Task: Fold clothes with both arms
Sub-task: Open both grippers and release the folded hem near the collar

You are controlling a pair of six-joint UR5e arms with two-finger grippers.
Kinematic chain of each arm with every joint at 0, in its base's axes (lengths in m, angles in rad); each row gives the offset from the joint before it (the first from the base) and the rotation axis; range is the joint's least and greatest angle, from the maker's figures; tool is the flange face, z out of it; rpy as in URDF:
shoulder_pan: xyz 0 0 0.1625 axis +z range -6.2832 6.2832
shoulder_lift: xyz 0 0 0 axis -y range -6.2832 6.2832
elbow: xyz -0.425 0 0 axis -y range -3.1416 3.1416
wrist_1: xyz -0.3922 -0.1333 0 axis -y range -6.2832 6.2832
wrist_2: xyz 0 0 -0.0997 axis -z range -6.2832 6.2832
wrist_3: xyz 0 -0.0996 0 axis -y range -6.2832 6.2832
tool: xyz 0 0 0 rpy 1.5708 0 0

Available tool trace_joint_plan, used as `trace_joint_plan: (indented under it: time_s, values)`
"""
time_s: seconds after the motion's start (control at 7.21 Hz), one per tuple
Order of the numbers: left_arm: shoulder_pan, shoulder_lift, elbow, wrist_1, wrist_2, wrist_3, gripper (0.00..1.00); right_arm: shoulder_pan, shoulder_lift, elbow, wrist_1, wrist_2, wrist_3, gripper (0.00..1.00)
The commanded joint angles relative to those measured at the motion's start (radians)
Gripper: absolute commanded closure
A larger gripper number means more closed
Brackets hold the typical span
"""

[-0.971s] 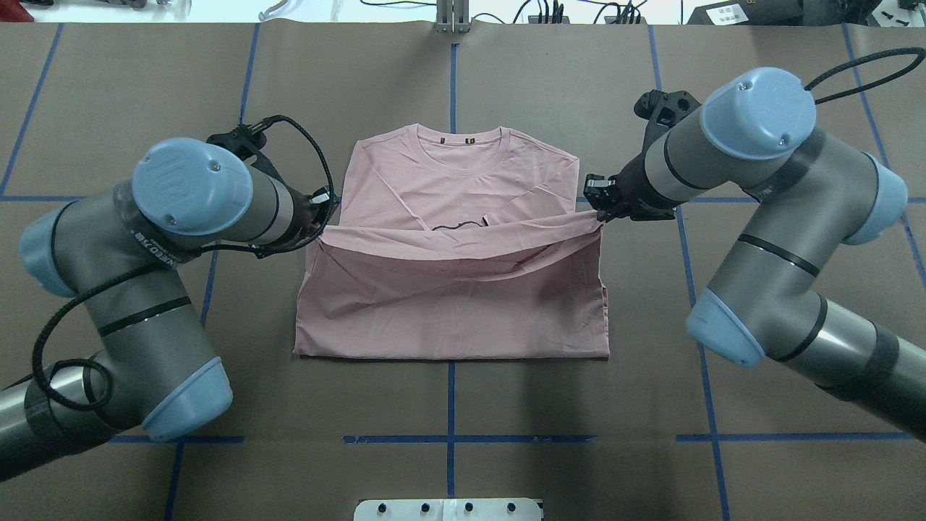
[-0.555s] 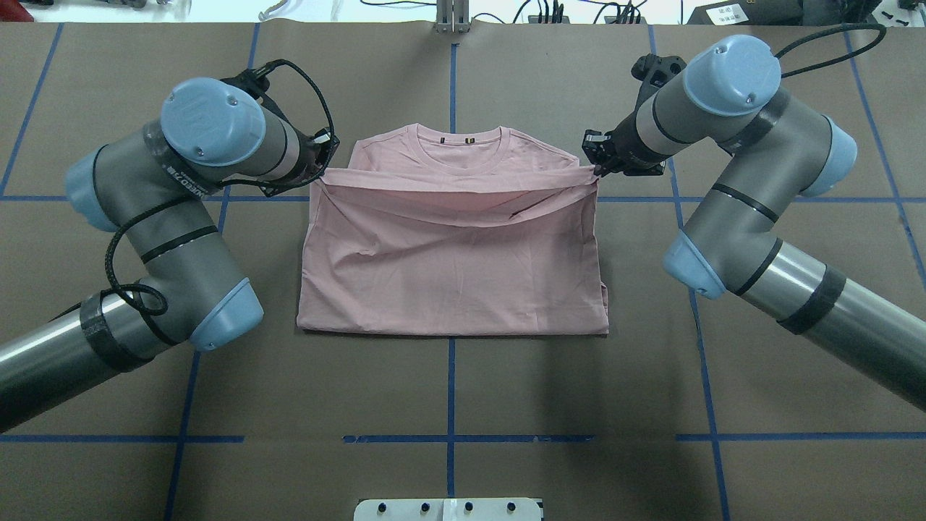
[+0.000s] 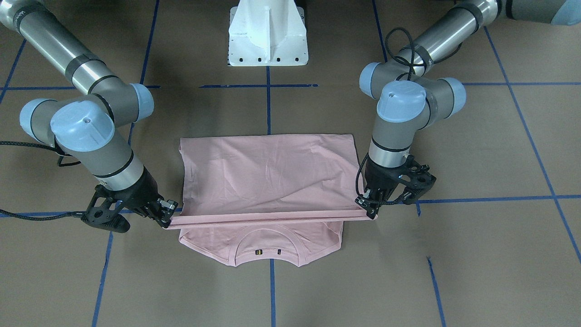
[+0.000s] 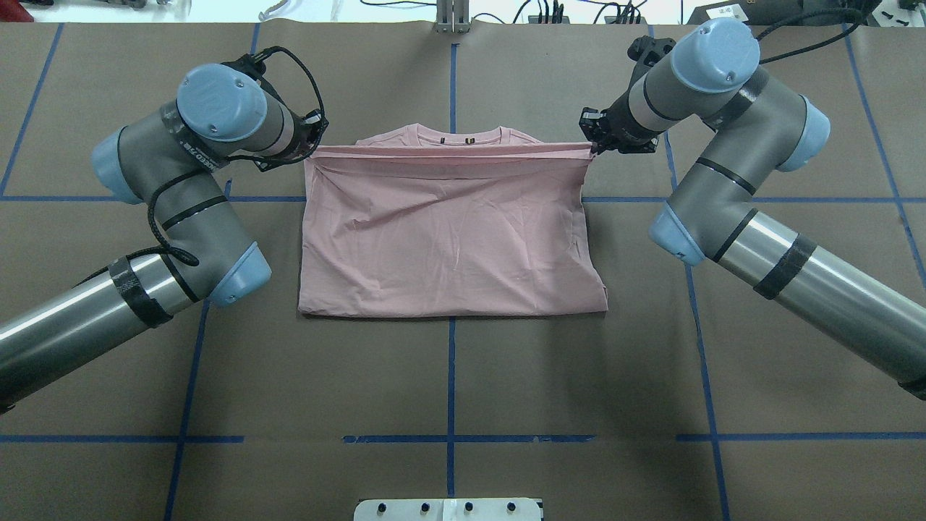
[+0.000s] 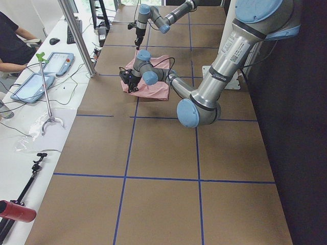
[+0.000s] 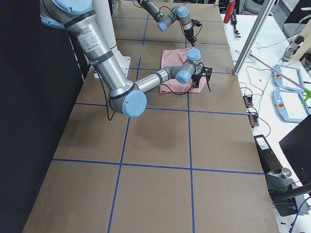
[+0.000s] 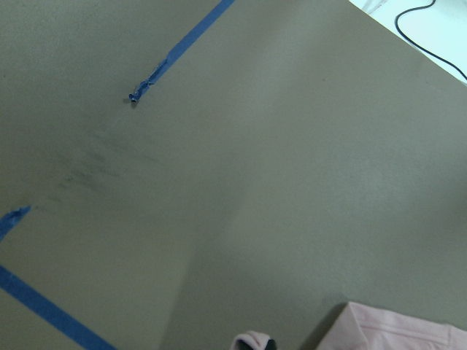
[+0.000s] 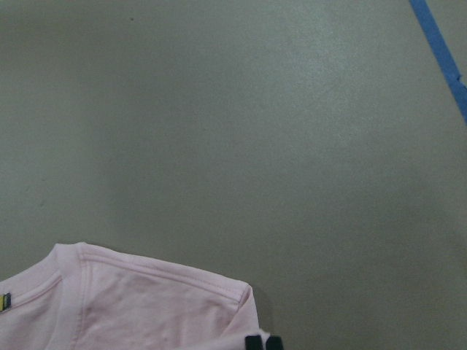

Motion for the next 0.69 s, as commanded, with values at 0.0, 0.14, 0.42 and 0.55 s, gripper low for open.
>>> trace_joint_plan:
  time_s: [0.0, 0.14, 0.42, 0.55]
  values:
    - [0.002, -0.038, 0.021, -0.003, -0.001, -0.005, 1.0, -0.001, 0.012, -0.008, 0.001, -0.004, -0.001, 1.0]
    - [0.002, -0.044, 0.015, -0.003, -0.007, -0.008, 1.0, -0.003, 0.024, -0.014, 0.001, -0.006, -0.003, 1.0]
    - [0.004, -0.046, 0.003, -0.005, -0.009, -0.006, 1.0, -0.007, 0.038, -0.046, 0.002, -0.01, -0.007, 0.84]
    - [0.004, -0.046, 0.003, -0.005, -0.009, -0.005, 1.0, -0.009, 0.036, -0.049, 0.002, -0.02, -0.009, 0.38]
